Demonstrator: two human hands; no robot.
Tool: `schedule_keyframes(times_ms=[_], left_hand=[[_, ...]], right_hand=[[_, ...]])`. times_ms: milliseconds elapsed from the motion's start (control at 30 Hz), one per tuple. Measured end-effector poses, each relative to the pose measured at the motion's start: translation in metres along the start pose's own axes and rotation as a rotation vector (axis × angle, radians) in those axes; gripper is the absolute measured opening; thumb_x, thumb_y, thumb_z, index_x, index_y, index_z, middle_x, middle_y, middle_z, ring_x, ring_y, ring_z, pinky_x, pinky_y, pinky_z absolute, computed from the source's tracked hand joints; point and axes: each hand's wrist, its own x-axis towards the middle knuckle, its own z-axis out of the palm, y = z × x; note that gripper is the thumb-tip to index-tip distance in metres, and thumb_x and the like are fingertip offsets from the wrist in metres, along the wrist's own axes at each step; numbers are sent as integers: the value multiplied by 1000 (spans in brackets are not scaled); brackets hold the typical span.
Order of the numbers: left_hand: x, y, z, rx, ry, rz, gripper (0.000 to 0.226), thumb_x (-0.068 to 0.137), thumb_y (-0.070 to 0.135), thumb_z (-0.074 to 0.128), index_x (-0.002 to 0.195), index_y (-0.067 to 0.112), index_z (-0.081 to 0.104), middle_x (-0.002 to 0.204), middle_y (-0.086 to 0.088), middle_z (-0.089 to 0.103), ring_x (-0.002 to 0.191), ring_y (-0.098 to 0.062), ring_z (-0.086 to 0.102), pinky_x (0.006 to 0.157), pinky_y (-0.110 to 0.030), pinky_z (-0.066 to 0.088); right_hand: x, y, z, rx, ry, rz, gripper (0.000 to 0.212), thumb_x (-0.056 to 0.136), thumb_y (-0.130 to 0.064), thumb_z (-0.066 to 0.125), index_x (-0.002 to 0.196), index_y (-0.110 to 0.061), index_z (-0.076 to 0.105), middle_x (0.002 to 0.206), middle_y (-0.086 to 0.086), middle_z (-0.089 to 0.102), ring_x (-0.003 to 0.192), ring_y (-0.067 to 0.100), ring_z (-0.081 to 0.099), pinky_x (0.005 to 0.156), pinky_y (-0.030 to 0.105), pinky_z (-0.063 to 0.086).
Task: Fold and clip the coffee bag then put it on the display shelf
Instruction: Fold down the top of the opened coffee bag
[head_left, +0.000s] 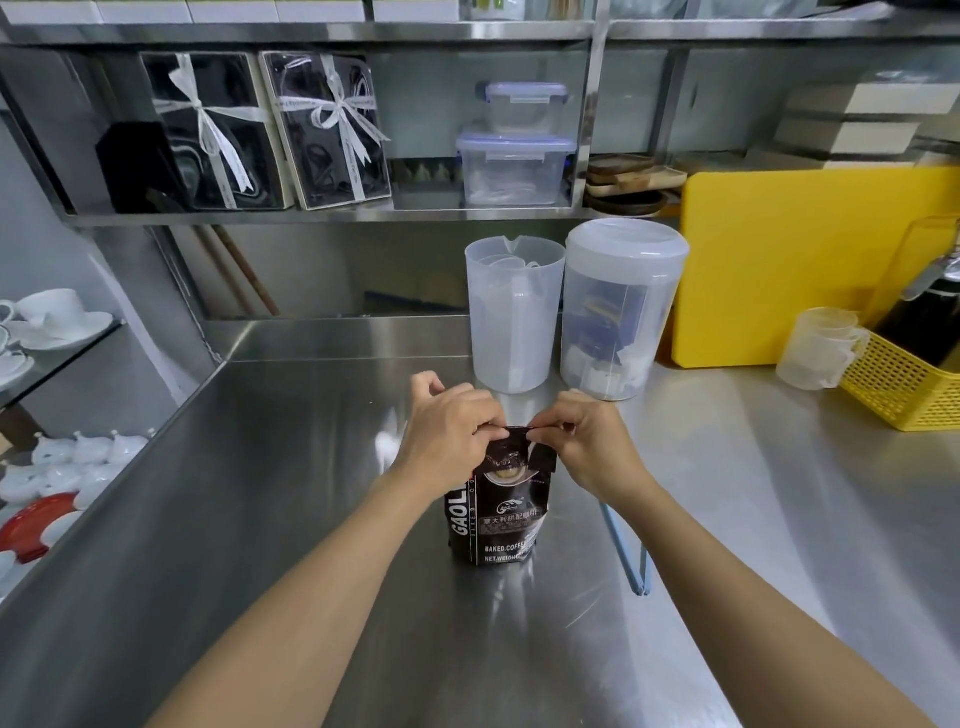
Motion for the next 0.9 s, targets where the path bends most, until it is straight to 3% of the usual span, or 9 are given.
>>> schedule_keyframes(times_ms=[100, 200, 300, 467, 633, 733, 900], left_hand=[[-5, 2, 3, 20, 48, -10, 15, 74, 29, 63, 63, 21, 68, 62, 9, 66, 63, -11, 54, 77, -26, 12], [-7, -6, -1, -26, 30, -71, 13, 80, 36, 62, 75, 27, 71, 76, 12, 67, 79, -6, 54, 87, -24, 7], [-5, -13, -4, -1, -8, -105, 12, 83, 30, 61, 77, 24, 70, 80, 10, 66, 84, -7, 53, 94, -25, 3], [-10, -14, 5, -2, 79, -150, 15, 72, 13, 71, 58, 13, 65, 60, 2, 63, 67, -19, 59, 83, -20, 7], [-11, -26, -8, -70, 68, -265, 11, 77, 34, 67, 77, 23, 71, 76, 13, 61, 82, -2, 48, 98, -28, 5], [-9, -31, -15, -156, 7, -332, 10, 82, 27, 63, 77, 21, 70, 80, 14, 60, 87, 0, 43, 105, -33, 2], [-15, -32, -1, -85, 128, -315, 15, 81, 10, 63, 66, 10, 63, 69, 2, 65, 78, -17, 57, 90, -21, 10]], right_hand=[[1, 5, -1, 4, 15, 20, 5, 69, 4, 71, 71, -1, 72, 58, -12, 49, 65, -8, 48, 59, 6, 35], [0, 9, -3, 29, 31, 58, 5, 69, 4, 71, 71, 0, 72, 58, -8, 51, 63, -5, 48, 58, 7, 35], [3, 10, -3, 56, 43, 87, 5, 69, 4, 72, 71, -1, 72, 59, -7, 51, 60, -6, 48, 58, 6, 36], [7, 4, 2, 24, 28, 59, 4, 69, 4, 71, 72, 1, 72, 58, -11, 49, 62, -6, 49, 59, 7, 37], [10, 5, 4, 30, 30, 85, 3, 70, 4, 71, 72, 1, 71, 60, -8, 50, 59, 1, 48, 58, 6, 36], [10, 8, 4, 97, 55, 129, 4, 69, 5, 71, 70, 2, 70, 62, -4, 52, 56, -5, 50, 57, 5, 38], [15, 5, 7, 70, 44, 132, 4, 70, 5, 71, 71, 1, 70, 63, -4, 52, 56, -6, 50, 56, 5, 38]])
